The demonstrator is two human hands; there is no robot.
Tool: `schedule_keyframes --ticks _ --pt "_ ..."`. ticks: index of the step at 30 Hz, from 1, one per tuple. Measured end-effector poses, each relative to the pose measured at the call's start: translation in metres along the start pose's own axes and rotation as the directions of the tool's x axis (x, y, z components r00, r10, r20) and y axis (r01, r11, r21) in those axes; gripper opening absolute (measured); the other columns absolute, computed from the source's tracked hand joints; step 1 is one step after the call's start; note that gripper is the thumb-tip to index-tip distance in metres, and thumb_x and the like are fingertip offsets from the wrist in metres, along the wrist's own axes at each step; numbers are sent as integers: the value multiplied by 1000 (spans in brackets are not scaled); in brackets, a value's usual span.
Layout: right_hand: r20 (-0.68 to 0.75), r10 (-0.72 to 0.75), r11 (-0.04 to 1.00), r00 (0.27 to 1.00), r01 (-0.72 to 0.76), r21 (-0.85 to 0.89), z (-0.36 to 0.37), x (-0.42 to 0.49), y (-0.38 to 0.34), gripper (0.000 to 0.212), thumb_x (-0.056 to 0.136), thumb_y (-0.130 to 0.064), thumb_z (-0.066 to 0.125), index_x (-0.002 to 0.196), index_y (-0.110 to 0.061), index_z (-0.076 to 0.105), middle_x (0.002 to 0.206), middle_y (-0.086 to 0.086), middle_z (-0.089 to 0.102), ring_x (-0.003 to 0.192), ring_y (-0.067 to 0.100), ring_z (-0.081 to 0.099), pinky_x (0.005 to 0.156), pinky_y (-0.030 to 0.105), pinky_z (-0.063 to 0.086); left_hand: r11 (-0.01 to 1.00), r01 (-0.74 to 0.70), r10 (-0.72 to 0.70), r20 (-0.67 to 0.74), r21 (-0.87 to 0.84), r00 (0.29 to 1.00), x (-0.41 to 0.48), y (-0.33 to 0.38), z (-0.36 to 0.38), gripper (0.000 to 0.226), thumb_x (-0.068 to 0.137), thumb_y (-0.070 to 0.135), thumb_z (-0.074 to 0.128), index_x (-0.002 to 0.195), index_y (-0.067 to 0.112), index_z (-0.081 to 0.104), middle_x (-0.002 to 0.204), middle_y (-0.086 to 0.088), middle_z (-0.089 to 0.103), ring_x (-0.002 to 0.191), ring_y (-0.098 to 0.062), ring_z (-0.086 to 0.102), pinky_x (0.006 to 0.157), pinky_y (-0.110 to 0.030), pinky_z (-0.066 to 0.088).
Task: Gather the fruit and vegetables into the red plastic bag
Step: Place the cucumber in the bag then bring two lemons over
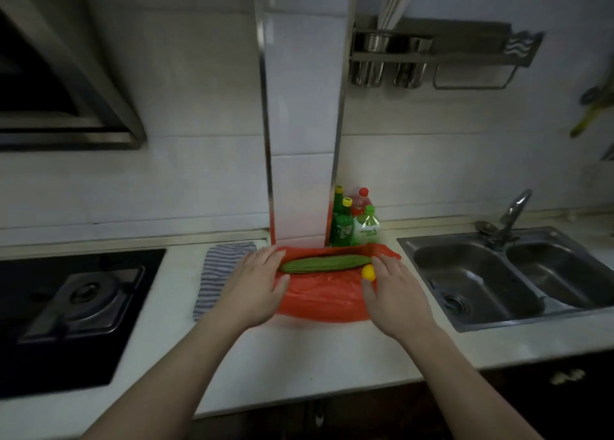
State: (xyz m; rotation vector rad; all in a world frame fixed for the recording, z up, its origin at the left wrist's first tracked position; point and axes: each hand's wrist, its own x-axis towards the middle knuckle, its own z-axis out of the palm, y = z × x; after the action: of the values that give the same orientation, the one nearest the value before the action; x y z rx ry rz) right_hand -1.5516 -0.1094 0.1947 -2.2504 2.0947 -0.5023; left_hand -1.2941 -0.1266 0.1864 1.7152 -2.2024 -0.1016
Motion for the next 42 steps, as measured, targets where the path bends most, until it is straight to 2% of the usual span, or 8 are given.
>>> schedule_keyframes --ticks 7,13,19,22,27,30,35,42 --pt "-39 -119 993 992 120 20 -18 -15 -76 53 96 -36 39 141 -8 40 145 9 42 136 23 33 114 34 22 999 51 -50 -91 10 995 -53 -45 -50 62 87 51 29 134 17 51 137 -2 53 126 -23 48 109 -36 34" --pt "-82 -229 973 970 231 13 -18 -30 -171 52 95 -34 45 138 -5 44 141 13 47 132 27 39 111 33 24 989 145 -140 -133 28 981 -114 -109 -98 63 92 51 27 146 20 37 152 0 38 140 -17 32 117 -32 13" --pt "-103 -340 935 935 347 66 6 -64 -286 48 89 -34 43 126 -6 54 124 13 57 117 29 49 103 36 35 971 236 -226 -184 36 957 -192 -192 -145 54 98 41 40 147 21 36 153 1 36 141 -16 29 119 -37 14" --pt "-112 -368 921 923 378 96 18 -81 -338 42 89 -28 51 122 -2 55 122 15 57 116 32 49 104 39 36 959 280 -264 -204 52 943 -231 -231 -164 54 97 40 41 147 19 38 154 -2 36 142 -16 28 120 -37 15" --pt "-57 -410 903 910 414 112 37 -108 -413 56 93 -39 36 137 -5 44 138 11 48 129 26 39 109 34 25 935 348 -328 -218 63 919 -287 -287 -188 54 98 42 39 148 20 35 155 -1 33 143 -15 26 120 -37 15" --pt "-18 -446 886 895 445 129 46 -114 -450 56 97 -39 39 144 -7 35 148 10 38 137 23 30 114 31 17 922 385 -365 -232 48 902 -313 -314 -200 54 98 42 39 148 19 35 155 -2 34 143 -16 26 120 -38 17" --pt "21 -513 849 858 504 157 61 -110 -508 58 98 -41 36 146 -10 32 152 6 33 141 20 25 116 32 17 890 454 -431 -250 41 867 -343 -360 -210 55 99 44 37 149 20 33 155 0 32 144 -14 24 120 -35 17" --pt "6 -599 786 801 586 195 99 -79 -589 56 97 -40 39 145 -10 36 149 6 37 138 21 30 114 31 21 842 534 -498 -268 80 825 -350 -438 -229 56 98 45 39 147 19 37 153 -3 36 142 -17 29 119 -38 21"
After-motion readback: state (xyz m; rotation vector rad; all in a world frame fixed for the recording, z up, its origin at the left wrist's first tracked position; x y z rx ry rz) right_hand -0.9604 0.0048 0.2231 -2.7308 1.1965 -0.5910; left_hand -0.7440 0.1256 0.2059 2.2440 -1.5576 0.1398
